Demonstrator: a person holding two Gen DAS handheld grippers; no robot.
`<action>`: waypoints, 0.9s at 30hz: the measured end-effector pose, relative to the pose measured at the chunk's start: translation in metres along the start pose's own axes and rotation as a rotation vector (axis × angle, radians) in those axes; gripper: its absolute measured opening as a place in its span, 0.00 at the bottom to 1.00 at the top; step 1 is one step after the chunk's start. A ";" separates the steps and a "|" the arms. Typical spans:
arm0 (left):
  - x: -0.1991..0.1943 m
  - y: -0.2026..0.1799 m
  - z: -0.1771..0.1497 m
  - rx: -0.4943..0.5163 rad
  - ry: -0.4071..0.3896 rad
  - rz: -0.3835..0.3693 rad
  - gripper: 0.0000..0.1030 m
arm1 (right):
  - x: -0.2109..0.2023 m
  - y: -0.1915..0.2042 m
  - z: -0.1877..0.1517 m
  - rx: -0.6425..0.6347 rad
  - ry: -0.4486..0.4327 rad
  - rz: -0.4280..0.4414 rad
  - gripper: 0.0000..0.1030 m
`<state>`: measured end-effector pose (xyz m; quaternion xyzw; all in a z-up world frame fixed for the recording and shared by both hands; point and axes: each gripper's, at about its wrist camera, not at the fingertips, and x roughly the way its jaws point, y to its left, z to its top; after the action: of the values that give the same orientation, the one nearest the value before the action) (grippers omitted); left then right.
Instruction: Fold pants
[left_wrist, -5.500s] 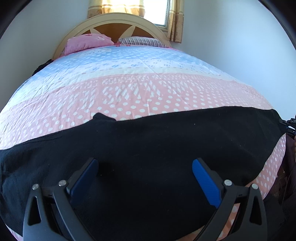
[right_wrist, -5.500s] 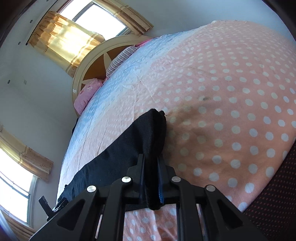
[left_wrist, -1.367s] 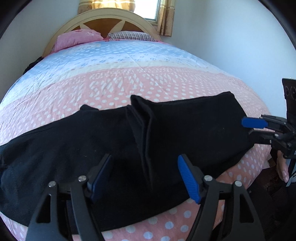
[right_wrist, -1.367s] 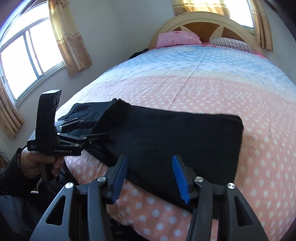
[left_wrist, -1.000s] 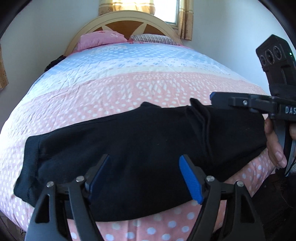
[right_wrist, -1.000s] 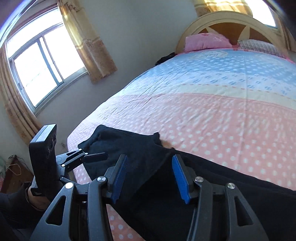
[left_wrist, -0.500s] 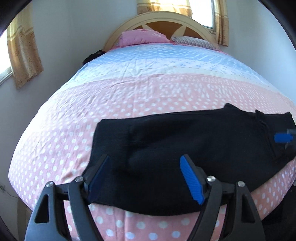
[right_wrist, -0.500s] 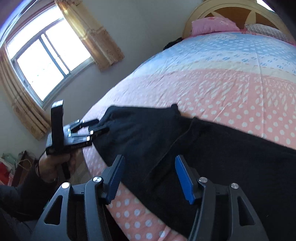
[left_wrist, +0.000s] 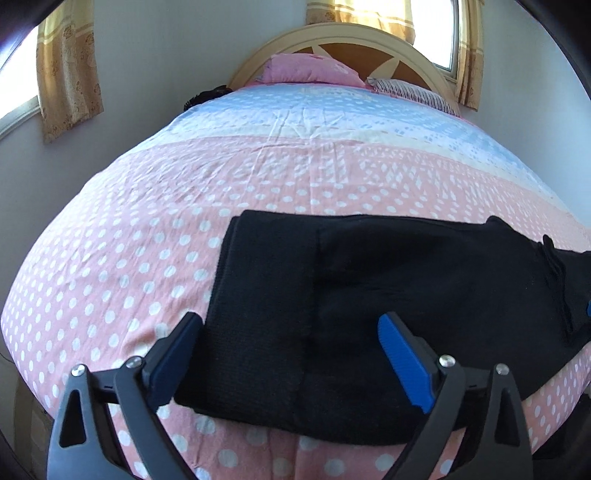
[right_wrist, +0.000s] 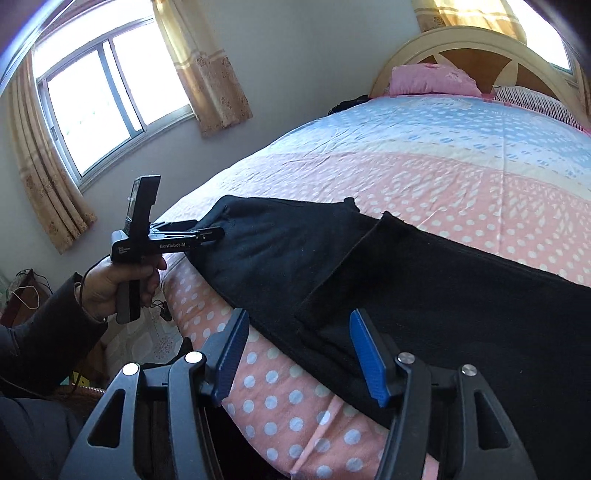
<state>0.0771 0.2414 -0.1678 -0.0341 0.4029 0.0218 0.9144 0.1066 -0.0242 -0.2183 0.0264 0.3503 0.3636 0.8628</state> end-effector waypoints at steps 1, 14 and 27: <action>0.001 0.004 0.000 -0.023 0.004 -0.019 0.97 | -0.004 0.000 -0.001 0.008 -0.008 0.000 0.57; -0.002 0.022 0.000 -0.070 -0.008 -0.081 0.91 | -0.024 -0.008 -0.013 0.068 -0.064 0.001 0.57; -0.002 0.024 0.004 -0.079 0.005 -0.160 0.48 | -0.026 -0.016 -0.012 0.093 -0.082 -0.012 0.57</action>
<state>0.0764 0.2659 -0.1647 -0.1020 0.4000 -0.0354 0.9101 0.0962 -0.0549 -0.2170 0.0793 0.3311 0.3402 0.8766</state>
